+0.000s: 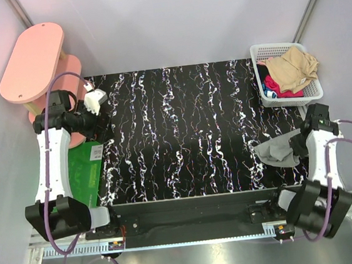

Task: Fold and stack the t-shirts
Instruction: Put the neatly folded tshirt into the corner of the board with the right arm

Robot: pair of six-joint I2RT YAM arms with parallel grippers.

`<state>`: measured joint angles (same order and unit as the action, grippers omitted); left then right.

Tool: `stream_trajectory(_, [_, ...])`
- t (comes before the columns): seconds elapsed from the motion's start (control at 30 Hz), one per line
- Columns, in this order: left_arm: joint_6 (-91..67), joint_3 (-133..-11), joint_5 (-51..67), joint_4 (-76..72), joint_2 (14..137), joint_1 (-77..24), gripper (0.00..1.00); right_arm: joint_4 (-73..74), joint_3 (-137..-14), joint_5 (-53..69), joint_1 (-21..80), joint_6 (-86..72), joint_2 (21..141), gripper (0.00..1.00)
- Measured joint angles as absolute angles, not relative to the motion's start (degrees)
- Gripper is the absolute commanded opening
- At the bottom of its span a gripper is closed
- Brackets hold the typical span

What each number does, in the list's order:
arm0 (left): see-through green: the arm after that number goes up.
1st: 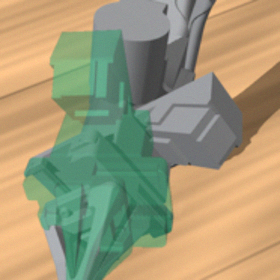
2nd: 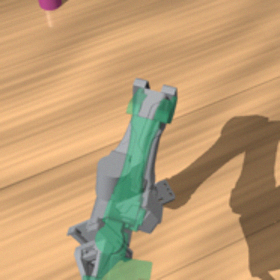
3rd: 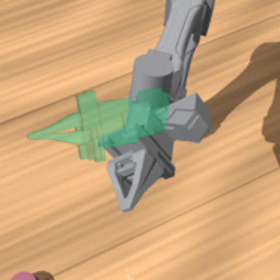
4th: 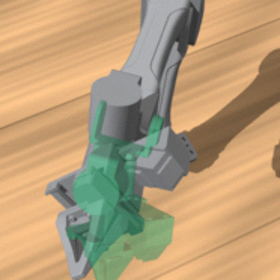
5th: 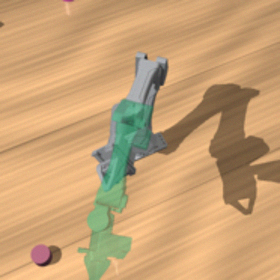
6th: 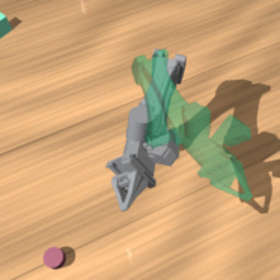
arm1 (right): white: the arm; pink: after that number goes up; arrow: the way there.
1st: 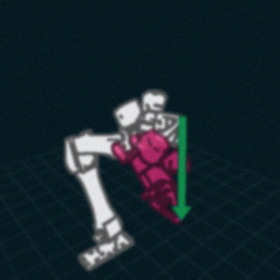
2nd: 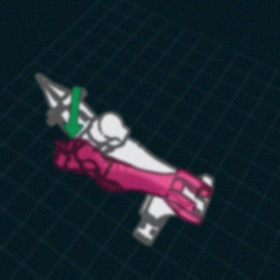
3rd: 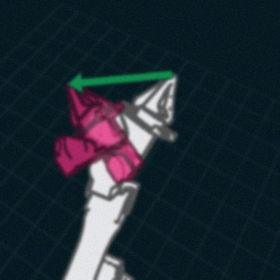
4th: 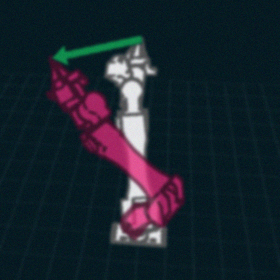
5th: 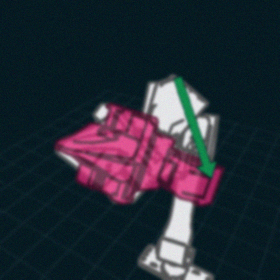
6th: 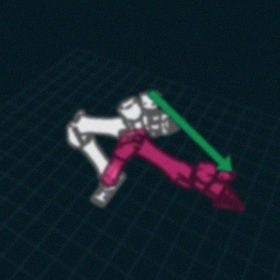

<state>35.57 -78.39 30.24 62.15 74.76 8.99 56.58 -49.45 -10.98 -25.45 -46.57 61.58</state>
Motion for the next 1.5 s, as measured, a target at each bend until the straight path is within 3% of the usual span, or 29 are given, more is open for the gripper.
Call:
stream_trajectory(0.07, [35.7, -79.0, 30.3, 62.5, 74.8, 9.0, 0.99, 55.1, -49.1, -10.5, -26.4, -46.2, 65.2, 0.03])
stream_trajectory(0.1, [35.8, -79.2, 30.3, 62.6, 74.8, 9.0, 0.99, 54.4, -49.0, -9.9, -26.7, -46.1, 66.7, 0.37])
stream_trajectory(0.13, [35.8, -79.4, 30.3, 62.9, 74.8, 9.1, 0.99, 53.8, -49.0, -9.3, -27.1, -45.9, 68.1, 0.63])
stream_trajectory(0.2, [35.8, -79.6, 30.3, 63.2, 74.8, 9.2, 0.99, 52.4, -49.0, -7.8, -27.6, -45.6, 70.3, 0.99])
stream_trajectory(0.4, [35.8, -81.6, 30.5, 64.2, 74.8, 9.2, 0.99, 51.3, -48.9, -3.2, -27.8, -44.1, 72.8, 1.0])
stream_trajectory(0.67, [36.0, -82.9, 30.6, 64.6, 75.0, 9.2, 0.99, 58.9, -48.3, 6.3, -24.8, -44.4, 57.5, 1.0])
stream_trajectory(0.83, [36.1, -82.9, 30.6, 64.6, 75.1, 9.2, 0.99, 66.6, -48.6, 14.0, -17.0, -45.1, 53.6, 1.0])
stream_trajectory(1.03, [36.0, -82.9, 30.6, 64.7, 75.1, 9.2, 0.99, 69.1, -55.9, 17.5, -15.4, -46.0, 52.4, 1.0])
stream_trajectory(1.17, [35.9, -82.9, 30.7, 64.8, 75.1, 9.2, 0.99, 61.8, -55.7, 16.4, -15.4, -47.3, 55.8, 1.0])
stream_trajectory(1.5, [36.1, -82.9, 30.1, 65.7, 74.9, 9.3, 0.99, 45.9, -53.4, 12.3, -15.9, -47.6, 83.5, 1.0])
